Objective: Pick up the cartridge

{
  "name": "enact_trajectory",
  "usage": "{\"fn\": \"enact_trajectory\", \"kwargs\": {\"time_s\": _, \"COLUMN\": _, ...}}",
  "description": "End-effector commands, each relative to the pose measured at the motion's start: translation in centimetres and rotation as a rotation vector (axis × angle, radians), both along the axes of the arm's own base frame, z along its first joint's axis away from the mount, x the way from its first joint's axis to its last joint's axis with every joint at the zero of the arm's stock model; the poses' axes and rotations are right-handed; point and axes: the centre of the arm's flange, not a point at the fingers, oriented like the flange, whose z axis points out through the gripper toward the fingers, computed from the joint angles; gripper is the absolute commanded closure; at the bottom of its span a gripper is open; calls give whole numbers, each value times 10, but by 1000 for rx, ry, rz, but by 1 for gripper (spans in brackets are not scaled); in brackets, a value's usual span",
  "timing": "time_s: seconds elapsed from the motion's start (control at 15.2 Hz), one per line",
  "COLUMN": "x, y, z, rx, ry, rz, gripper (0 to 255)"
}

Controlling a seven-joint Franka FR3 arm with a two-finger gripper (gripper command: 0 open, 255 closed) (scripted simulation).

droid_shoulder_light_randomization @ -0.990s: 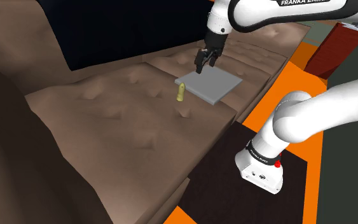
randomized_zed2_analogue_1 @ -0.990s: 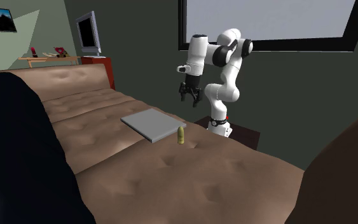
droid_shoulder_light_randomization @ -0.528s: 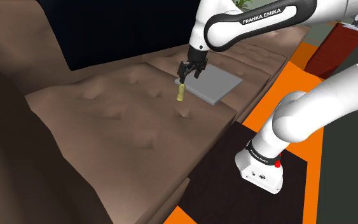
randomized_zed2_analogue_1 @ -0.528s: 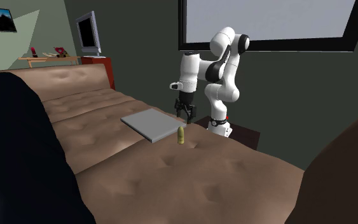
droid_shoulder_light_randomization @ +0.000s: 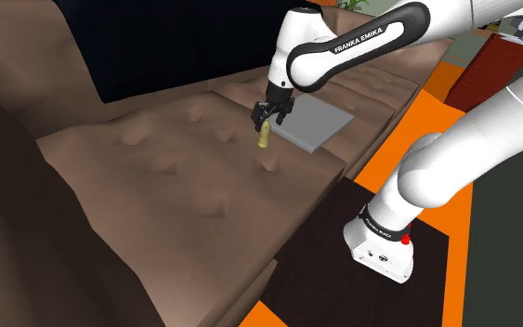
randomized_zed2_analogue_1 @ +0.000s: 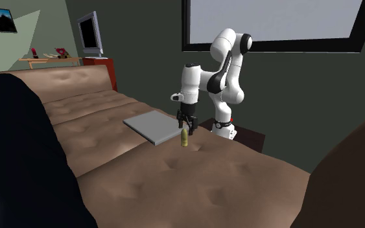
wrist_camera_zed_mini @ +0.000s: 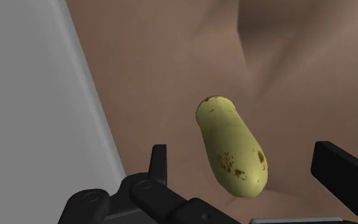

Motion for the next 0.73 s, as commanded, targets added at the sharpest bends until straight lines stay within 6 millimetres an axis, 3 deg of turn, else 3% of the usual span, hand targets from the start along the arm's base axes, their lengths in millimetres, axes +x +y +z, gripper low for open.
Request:
{"fn": "enact_trajectory", "kwargs": {"time_s": 0.0, "x": 1, "y": 1, "z": -14, "rx": 0, "ry": -1, "rz": 0, "gripper": 0}}
{"fn": "enact_trajectory", "kwargs": {"time_s": 0.13, "x": 1, "y": 1, "z": -14, "rx": 0, "ry": -1, "rz": 0, "gripper": 0}}
{"fn": "enact_trajectory", "kwargs": {"time_s": 0.2, "x": 1, "y": 1, "z": -13, "rx": 0, "ry": -1, "rz": 0, "gripper": 255}}
{"fn": "enact_trajectory", "kwargs": {"time_s": 0.66, "x": 1, "y": 0, "z": -14, "rx": 0, "ry": -1, "rz": 0, "gripper": 255}}
